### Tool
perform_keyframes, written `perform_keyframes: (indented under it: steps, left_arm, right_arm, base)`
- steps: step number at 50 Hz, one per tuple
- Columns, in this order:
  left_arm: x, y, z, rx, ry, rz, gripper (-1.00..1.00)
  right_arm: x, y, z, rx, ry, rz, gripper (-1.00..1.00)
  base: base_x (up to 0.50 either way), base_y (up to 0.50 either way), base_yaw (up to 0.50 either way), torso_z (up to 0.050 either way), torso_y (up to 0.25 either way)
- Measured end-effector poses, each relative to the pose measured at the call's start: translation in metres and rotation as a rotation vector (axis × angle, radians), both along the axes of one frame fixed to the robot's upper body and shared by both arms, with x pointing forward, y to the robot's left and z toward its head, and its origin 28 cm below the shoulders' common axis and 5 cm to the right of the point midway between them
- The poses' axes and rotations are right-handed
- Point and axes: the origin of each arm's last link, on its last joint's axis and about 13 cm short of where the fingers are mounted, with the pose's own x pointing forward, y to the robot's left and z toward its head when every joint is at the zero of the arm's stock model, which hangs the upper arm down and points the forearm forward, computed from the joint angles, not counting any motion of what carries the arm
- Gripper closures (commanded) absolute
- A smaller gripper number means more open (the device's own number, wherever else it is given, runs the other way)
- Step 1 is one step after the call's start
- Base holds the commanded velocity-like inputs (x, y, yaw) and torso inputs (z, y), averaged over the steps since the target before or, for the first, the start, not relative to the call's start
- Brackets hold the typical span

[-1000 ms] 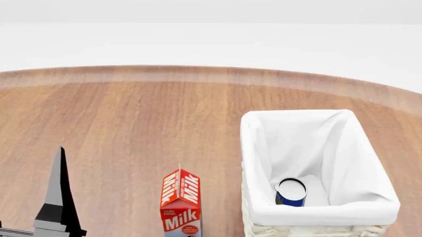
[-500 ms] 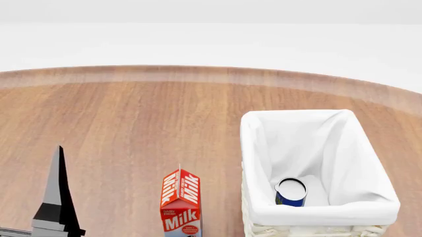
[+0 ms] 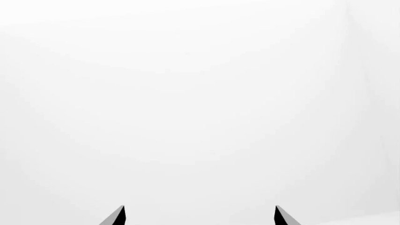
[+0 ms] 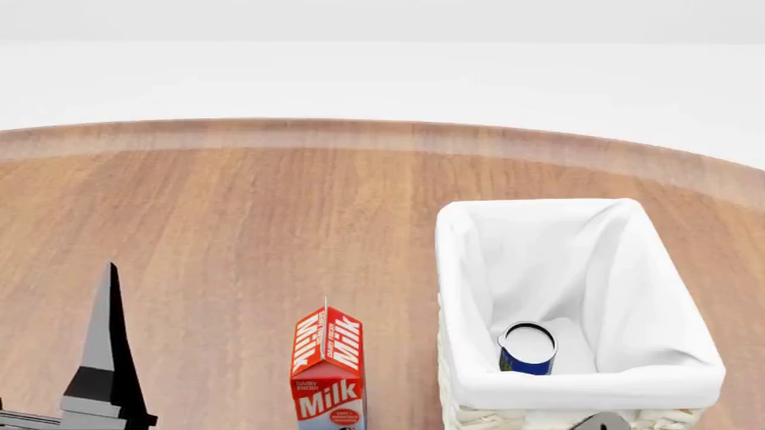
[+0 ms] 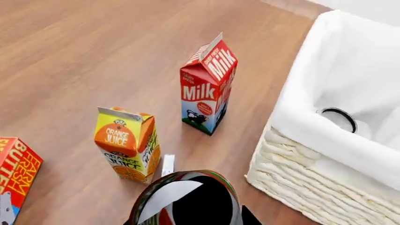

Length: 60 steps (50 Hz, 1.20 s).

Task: Pick up the alphabet soup and the tomato sauce, and put them in the basket.

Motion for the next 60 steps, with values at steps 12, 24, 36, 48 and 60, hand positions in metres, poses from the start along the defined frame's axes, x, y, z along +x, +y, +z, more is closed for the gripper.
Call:
perform_keyframes:
  steps: [12, 24, 36, 48, 60]
  left_arm:
    - [0.000, 0.001, 0.001, 0.000, -0.001, 0.002, -1.00]
    - [0.000, 0.001, 0.001, 0.000, -0.002, 0.001, -1.00]
    - [0.000, 0.000, 0.001, 0.001, -0.002, 0.000, -1.00]
    - [0.000, 0.000, 0.001, 0.001, -0.002, -0.001, -1.00]
    - [-0.001, 0.001, 0.001, 0.000, -0.003, 0.001, -1.00]
  right_arm:
    - [0.012, -0.002, 0.037, 0.027, -0.124, -0.035, 1.00]
    - [0.024, -0.006, 0.070, 0.058, -0.230, -0.092, 1.00]
    - [0.046, -0.012, 0.092, 0.106, -0.308, -0.182, 1.00]
    - [0.080, -0.019, 0.098, 0.169, -0.329, -0.282, 1.00]
    - [0.114, -0.022, 0.093, 0.204, -0.320, -0.359, 1.00]
  base:
    - [0.00, 0.00, 0.00, 0.000, 0.000]
    - [0.00, 0.00, 0.00, 0.000, 0.001]
    - [0.00, 0.00, 0.00, 0.001, 0.000]
    - [0.00, 0.00, 0.00, 0.000, 0.000]
    - [0.00, 0.00, 0.00, 0.000, 0.000]
